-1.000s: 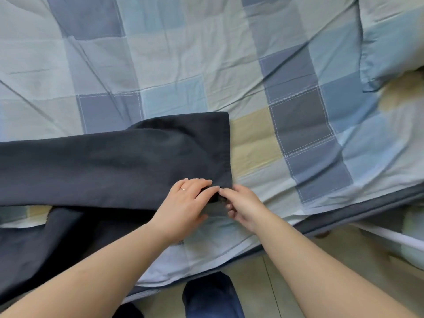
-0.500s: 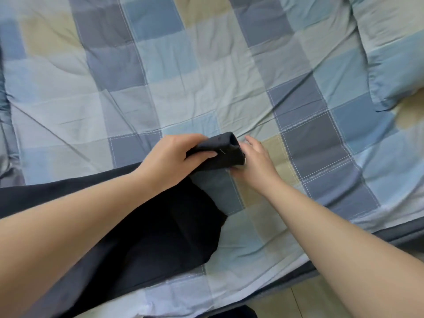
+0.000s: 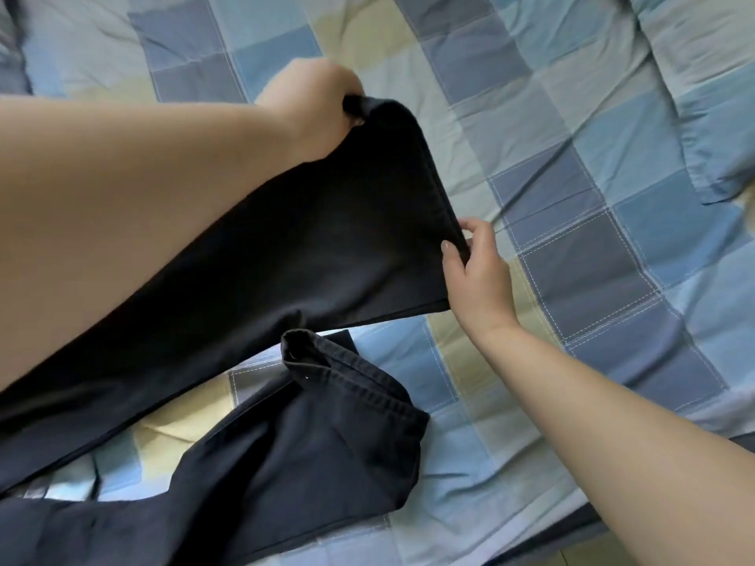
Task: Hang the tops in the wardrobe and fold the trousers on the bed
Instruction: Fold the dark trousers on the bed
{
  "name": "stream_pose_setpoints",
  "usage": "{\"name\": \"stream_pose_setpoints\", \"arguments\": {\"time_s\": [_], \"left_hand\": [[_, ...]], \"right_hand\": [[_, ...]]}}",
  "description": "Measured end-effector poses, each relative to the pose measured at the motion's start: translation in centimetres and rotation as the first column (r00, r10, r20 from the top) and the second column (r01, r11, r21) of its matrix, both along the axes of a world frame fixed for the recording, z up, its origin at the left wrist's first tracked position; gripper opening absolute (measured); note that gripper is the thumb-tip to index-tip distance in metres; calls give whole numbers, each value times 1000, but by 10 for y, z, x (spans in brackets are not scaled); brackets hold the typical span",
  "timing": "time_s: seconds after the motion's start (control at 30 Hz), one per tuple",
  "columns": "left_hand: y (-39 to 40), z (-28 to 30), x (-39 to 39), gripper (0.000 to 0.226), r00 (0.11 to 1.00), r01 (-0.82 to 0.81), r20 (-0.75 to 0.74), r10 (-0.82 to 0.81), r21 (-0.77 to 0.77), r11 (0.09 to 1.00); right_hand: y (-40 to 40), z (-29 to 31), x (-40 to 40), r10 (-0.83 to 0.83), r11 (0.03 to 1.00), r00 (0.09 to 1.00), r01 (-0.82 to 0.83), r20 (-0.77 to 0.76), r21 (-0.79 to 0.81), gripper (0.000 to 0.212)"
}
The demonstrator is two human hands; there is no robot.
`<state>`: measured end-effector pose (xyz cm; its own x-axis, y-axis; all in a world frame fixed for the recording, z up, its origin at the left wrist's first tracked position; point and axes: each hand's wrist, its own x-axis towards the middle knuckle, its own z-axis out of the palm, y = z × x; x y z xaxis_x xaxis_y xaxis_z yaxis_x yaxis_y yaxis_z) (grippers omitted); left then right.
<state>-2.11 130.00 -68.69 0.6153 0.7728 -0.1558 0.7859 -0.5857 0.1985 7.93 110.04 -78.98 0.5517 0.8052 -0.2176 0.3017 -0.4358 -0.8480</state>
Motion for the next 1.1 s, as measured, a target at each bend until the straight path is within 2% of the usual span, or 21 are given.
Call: {"name": "stream_pose_setpoints", "arguments": {"time_s": [0.13, 0.23, 0.33, 0.4, 0.5, 0.57, 0.63, 0.7, 0.73, 0.8, 0.9, 0.93, 1.03, 1.1], "left_hand": [[1, -20, 16, 26, 997, -59, 40, 60, -22, 998], [-5, -43, 17, 33, 991, -95, 80, 107, -137, 986], [-16, -73, -3, 45, 971, -143, 153, 182, -240, 960], [-35, -96, -29, 40, 939, -203, 208, 274, -310, 929], [-80, -119, -83, 27, 886, -301, 223, 407, -392, 869], [-114, -129, -121, 30, 899, -341, 131, 418, -392, 854], [-140, -138, -150, 30, 904, -378, 29, 426, -413, 829], [-158, -143, -166, 29, 856, -471, -34, 516, -463, 751], [-163, -144, -169, 34, 809, -533, -57, 586, -491, 689], [-169, -142, -166, 44, 681, -631, -81, 728, -570, 527], [-170, -136, -153, 51, 485, -607, -113, 867, -757, 241], [-171, -133, -147, 47, 466, -571, -133, 875, -800, 183], [-170, -124, -120, 22, 502, -506, -127, 856, -845, 171], [-170, -115, -91, 23, 492, -449, -87, 866, -878, 167]], "right_hand": [[9, -11, 21, -110, 993, 991, 106, -75, -59, 21], [16, -28, 31, -100, 981, 993, 88, -60, -173, 19], [16, -46, 33, -151, 949, 982, 112, -112, -294, 32], [4, -58, 27, -235, 914, 962, 170, -138, -369, 40], [-33, -63, 1, -300, 926, 945, 256, -128, -278, 30], [-62, -62, -24, -173, 964, 967, 127, -185, -235, 18], [-87, -60, -47, 74, 948, 953, -158, -292, -276, 23], [-105, -61, -61, 344, 823, 884, -446, -318, -351, 41], [-111, -63, -64, 442, 756, 847, -528, -294, -387, 45], [-120, -60, -66, 493, 709, 831, -556, -257, -434, 36], [-137, -51, -66, 453, 755, 856, -517, -249, -403, 15], [-145, -46, -65, 443, 772, 863, -505, -244, -386, 11], [-166, -33, -53, 268, 880, 931, -341, -249, -330, 8], [-178, -26, -36, 55, 935, 959, -148, -278, -323, 6]]}}
